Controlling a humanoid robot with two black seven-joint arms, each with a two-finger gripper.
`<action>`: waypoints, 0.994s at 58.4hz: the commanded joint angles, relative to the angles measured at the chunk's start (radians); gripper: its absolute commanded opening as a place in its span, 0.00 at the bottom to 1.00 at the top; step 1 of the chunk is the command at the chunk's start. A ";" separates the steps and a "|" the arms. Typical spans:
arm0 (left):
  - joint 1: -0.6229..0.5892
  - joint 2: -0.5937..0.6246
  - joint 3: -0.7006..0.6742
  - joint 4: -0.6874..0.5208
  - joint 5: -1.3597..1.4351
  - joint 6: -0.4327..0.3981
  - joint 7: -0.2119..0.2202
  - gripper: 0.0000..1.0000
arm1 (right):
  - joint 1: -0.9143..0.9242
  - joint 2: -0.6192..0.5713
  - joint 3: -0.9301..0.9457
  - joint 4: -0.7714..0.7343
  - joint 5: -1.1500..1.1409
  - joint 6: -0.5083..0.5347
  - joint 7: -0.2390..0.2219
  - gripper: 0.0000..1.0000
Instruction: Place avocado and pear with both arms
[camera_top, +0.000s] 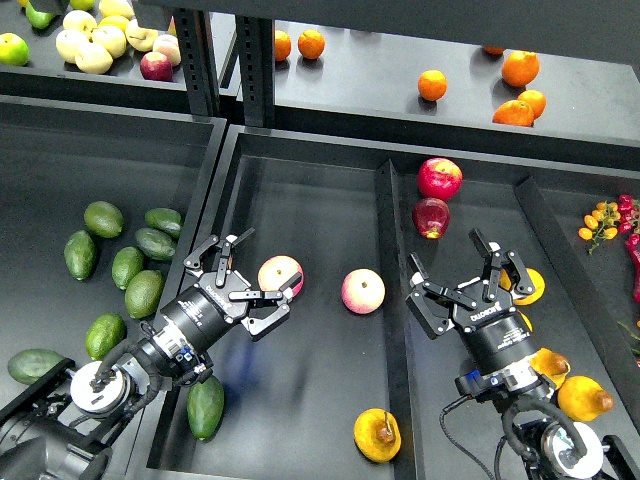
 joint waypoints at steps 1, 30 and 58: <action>0.000 0.000 -0.003 -0.004 0.000 0.000 0.001 0.99 | 0.000 0.000 0.000 0.000 0.000 0.000 0.000 0.99; 0.001 0.000 -0.028 -0.018 0.000 0.000 0.004 0.99 | 0.000 0.000 0.000 0.006 0.000 0.000 0.000 0.99; 0.009 0.000 -0.028 -0.018 0.000 0.000 0.004 0.99 | -0.005 0.000 0.000 0.009 0.000 0.002 0.000 0.99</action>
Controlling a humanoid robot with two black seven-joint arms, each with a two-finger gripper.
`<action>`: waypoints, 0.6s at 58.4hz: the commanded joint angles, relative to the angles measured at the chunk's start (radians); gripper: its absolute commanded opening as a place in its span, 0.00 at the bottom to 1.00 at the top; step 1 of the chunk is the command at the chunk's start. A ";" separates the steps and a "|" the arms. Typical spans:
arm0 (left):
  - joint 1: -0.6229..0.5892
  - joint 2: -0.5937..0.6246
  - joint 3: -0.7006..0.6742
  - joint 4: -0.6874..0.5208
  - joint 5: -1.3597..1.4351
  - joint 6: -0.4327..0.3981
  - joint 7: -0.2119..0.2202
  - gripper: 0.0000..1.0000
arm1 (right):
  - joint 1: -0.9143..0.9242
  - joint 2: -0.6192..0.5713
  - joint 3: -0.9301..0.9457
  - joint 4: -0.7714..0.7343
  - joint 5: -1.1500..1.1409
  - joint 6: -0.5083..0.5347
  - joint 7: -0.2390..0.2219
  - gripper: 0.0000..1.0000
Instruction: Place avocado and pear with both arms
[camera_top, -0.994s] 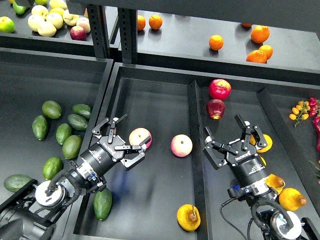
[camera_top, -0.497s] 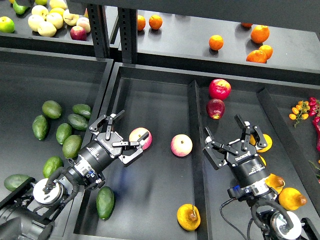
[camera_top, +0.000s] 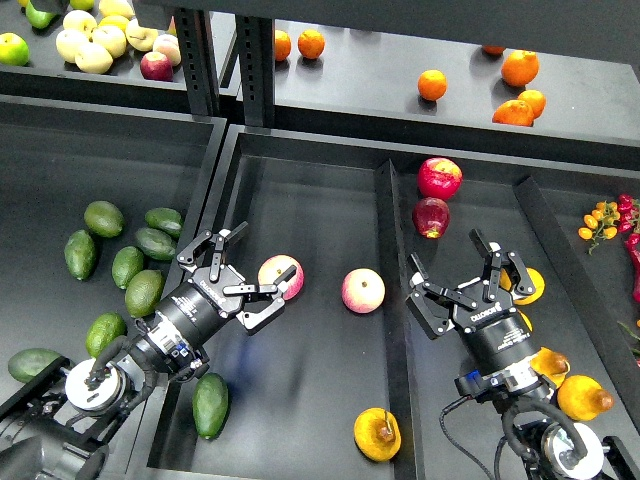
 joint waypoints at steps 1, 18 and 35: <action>0.000 0.000 0.000 0.000 0.000 0.000 0.000 0.99 | 0.000 0.000 0.000 0.001 0.000 0.001 0.000 0.99; 0.002 0.000 0.000 0.002 0.000 0.000 0.000 0.99 | -0.002 0.000 0.000 0.001 0.000 0.001 0.000 0.99; 0.005 0.000 -0.006 0.011 0.000 0.000 0.011 0.99 | 0.003 0.000 0.001 -0.002 0.000 -0.046 0.000 0.99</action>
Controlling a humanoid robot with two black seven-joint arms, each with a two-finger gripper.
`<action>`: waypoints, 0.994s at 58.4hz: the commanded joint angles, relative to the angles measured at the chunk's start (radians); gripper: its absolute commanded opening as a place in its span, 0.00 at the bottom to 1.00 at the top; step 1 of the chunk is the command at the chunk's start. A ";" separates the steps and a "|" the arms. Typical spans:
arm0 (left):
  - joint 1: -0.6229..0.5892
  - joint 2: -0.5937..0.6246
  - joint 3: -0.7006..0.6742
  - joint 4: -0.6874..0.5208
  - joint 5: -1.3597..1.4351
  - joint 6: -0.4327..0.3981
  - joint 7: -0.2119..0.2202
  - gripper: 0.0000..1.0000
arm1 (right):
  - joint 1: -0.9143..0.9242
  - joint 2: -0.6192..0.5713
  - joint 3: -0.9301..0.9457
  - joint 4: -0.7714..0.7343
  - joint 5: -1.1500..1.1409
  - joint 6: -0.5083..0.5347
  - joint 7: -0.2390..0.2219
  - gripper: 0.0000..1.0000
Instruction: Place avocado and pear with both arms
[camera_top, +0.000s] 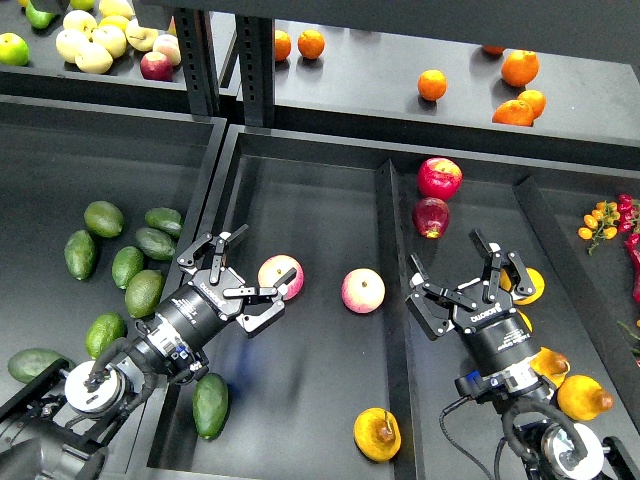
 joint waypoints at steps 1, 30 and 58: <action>0.000 0.000 -0.008 0.011 0.000 0.000 0.001 0.99 | 0.005 0.000 0.001 -0.003 0.002 -0.051 0.001 0.99; -0.254 0.219 0.247 0.000 0.104 0.000 0.061 0.99 | 0.109 0.000 0.133 -0.064 0.002 -0.205 0.005 0.99; -0.945 0.476 0.972 -0.009 0.199 0.000 0.061 0.99 | 0.311 0.000 0.192 -0.307 0.002 -0.245 0.039 0.99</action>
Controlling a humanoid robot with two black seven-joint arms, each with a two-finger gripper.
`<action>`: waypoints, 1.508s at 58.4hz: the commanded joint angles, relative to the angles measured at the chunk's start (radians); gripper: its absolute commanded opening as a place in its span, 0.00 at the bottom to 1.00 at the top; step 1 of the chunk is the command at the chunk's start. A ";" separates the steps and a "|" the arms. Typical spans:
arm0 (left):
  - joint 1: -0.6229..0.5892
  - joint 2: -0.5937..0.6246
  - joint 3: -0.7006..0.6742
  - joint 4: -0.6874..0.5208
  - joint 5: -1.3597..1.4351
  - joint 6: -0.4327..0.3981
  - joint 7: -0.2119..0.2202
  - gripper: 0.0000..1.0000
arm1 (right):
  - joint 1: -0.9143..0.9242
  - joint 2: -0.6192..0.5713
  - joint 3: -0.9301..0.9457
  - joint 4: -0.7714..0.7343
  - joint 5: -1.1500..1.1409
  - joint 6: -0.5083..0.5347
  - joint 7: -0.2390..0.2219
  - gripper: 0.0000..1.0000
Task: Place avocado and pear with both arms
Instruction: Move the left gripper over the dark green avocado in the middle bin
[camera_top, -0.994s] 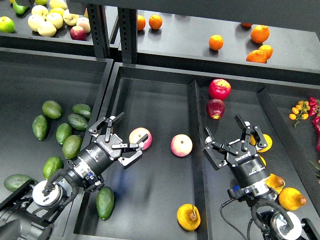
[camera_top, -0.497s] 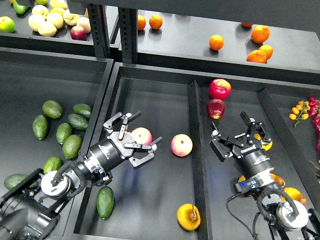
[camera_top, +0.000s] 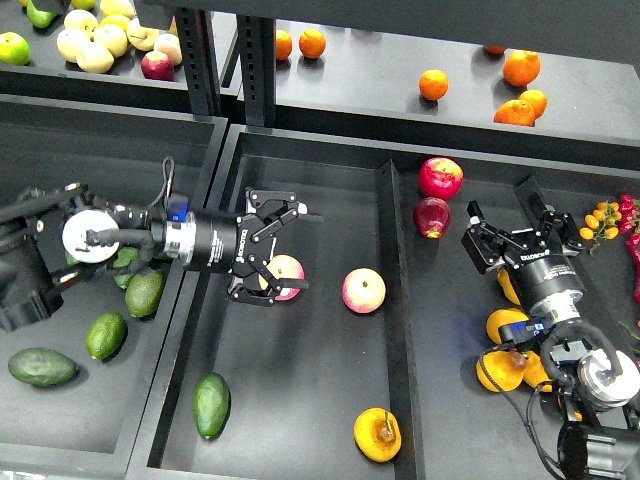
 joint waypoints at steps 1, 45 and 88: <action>-0.206 0.005 0.230 -0.001 0.007 0.000 0.000 0.99 | 0.052 0.000 -0.003 -0.080 0.000 0.001 0.000 0.99; -0.714 -0.366 1.145 0.024 0.076 0.000 0.000 0.99 | 0.237 0.000 -0.022 -0.236 0.032 -0.048 -0.001 0.99; -0.614 -0.470 1.455 0.142 0.021 0.000 0.000 0.99 | 0.285 0.000 -0.104 -0.256 0.091 -0.046 -0.001 0.99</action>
